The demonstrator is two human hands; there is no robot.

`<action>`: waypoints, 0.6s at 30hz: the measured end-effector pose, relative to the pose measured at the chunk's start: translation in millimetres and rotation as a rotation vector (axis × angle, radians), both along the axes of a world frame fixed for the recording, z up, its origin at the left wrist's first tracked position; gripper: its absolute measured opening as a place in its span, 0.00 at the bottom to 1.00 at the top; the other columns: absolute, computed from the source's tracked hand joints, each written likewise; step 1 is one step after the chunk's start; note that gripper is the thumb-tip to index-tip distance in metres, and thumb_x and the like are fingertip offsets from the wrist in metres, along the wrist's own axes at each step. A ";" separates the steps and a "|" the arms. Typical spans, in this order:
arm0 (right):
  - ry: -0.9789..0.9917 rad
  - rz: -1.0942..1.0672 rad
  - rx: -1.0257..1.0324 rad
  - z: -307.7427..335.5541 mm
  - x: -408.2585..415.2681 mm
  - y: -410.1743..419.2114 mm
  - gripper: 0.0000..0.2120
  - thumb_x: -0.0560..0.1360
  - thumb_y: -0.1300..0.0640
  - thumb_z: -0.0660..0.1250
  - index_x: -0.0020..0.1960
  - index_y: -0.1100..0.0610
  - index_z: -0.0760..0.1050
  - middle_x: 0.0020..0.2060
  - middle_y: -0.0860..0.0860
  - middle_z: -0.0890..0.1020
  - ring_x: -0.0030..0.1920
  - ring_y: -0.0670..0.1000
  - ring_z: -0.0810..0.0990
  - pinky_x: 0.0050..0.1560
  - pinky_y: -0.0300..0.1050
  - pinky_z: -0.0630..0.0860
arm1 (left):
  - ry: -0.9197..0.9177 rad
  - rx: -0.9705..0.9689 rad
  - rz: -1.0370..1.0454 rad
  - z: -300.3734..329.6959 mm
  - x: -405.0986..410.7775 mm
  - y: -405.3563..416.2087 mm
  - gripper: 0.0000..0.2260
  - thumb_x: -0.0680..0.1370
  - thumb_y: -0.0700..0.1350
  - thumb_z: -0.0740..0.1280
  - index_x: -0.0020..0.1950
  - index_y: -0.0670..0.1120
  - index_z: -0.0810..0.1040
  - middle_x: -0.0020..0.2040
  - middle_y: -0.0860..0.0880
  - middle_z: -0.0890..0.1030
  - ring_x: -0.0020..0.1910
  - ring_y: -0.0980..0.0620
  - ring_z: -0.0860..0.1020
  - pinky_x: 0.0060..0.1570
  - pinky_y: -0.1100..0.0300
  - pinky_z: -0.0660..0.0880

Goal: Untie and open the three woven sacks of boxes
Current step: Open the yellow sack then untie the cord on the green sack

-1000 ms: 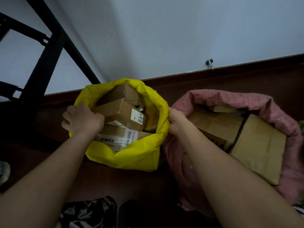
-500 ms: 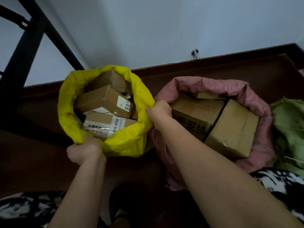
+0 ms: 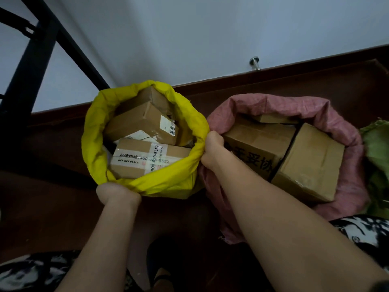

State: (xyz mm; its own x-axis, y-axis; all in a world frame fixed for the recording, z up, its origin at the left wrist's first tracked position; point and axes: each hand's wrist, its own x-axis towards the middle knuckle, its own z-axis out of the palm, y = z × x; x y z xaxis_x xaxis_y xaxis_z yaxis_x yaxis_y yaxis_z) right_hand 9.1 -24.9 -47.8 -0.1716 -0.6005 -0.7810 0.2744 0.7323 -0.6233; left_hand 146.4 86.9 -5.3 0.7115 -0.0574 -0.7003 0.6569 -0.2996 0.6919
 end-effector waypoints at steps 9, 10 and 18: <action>0.385 0.335 -0.436 -15.2 6.1 17.8 0.22 0.78 0.49 0.64 0.63 0.57 0.58 0.54 0.55 0.73 0.51 0.55 0.75 0.47 0.47 0.69 | -0.635 0.389 -0.108 -16.1 41.4 -19.5 0.20 0.74 0.49 0.64 0.64 0.43 0.70 0.67 0.43 0.67 0.68 0.43 0.65 0.63 0.45 0.65; 0.413 0.328 -0.458 -17.5 7.3 18.0 0.20 0.79 0.48 0.63 0.62 0.58 0.60 0.54 0.55 0.74 0.52 0.55 0.75 0.46 0.45 0.67 | -0.674 0.447 -0.159 -17.2 49.1 -24.2 0.22 0.74 0.53 0.65 0.64 0.44 0.71 0.67 0.43 0.68 0.68 0.43 0.66 0.64 0.45 0.66; 0.322 0.113 -0.296 -27.3 0.8 11.3 0.19 0.83 0.50 0.54 0.61 0.61 0.76 0.56 0.58 0.80 0.58 0.58 0.77 0.49 0.41 0.67 | -0.407 0.471 -0.304 -28.7 98.9 -38.8 0.18 0.83 0.46 0.57 0.70 0.38 0.67 0.68 0.42 0.72 0.66 0.44 0.72 0.59 0.55 0.70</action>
State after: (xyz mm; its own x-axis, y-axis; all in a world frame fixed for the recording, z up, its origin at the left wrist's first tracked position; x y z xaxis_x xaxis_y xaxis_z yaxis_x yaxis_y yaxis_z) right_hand 9.9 -13.6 -75.1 -0.2984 -0.8190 -0.4900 -0.0395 0.5236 -0.8511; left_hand 245.3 48.1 -33.9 0.9235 -0.0509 -0.3802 0.2121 -0.7582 0.6166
